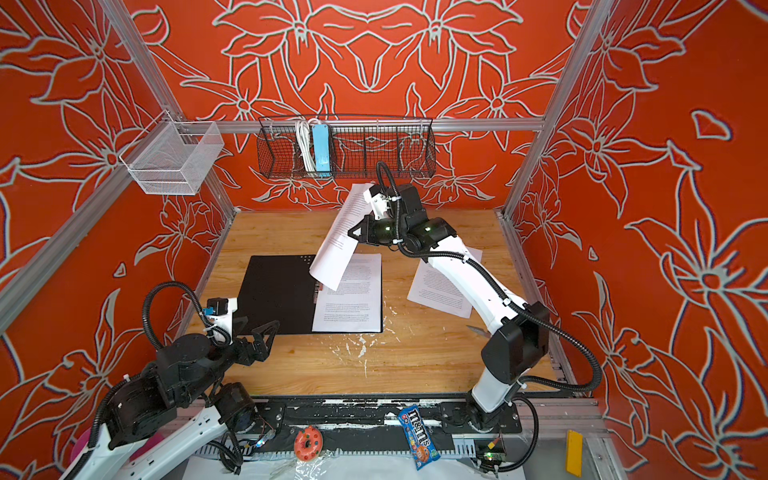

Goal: Put the files into the folder
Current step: 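Lift the sheets with the right gripper toward the folder while the left draws back, then lay the held sheets onto the folder stack with the right gripper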

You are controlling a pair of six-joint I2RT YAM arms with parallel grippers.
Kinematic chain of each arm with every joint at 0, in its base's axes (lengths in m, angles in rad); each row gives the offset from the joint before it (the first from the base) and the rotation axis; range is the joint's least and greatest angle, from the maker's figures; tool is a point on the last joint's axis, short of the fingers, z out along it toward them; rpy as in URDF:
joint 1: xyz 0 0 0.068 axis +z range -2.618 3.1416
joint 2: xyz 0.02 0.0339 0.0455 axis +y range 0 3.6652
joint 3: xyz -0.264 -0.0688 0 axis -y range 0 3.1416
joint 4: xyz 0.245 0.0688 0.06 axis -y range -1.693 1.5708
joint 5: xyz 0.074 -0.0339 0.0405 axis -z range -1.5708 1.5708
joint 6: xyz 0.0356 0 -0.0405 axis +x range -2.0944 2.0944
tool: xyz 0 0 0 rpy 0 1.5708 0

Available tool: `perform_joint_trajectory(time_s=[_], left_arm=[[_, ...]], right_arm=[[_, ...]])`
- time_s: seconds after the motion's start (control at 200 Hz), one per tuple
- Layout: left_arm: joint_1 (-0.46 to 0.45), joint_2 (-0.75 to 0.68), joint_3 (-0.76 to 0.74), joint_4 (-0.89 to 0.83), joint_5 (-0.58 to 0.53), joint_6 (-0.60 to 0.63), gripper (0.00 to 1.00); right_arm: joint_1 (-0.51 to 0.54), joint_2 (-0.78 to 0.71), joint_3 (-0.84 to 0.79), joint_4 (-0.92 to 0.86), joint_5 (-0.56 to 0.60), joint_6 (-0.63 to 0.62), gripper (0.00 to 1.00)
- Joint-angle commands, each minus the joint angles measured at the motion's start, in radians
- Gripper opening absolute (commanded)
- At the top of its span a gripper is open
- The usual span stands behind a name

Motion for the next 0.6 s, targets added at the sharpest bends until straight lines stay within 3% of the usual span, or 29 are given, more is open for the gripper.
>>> perform_joint_trajectory(time_s=[0.0, 0.115, 0.265, 0.595], left_arm=[[0.004, 0.039, 0.003, -0.004, -0.007, 0.006, 0.98], [0.005, 0.077, 0.007, 0.002, 0.028, 0.015, 0.98], [0.006, 0.100, 0.009, 0.008, 0.053, 0.024, 0.98], [0.009, 0.087, 0.012, 0.013, 0.073, 0.029, 0.98]], right_arm=[[-0.053, 0.028, -0.076, 0.062, -0.144, 0.032, 0.00], [-0.132, 0.087, -0.218, 0.113, -0.234, 0.032, 0.00], [-0.153, 0.195, -0.224, -0.156, -0.032, -0.236, 0.00], [-0.101, 0.352, -0.111, -0.378, 0.207, -0.454, 0.00]])
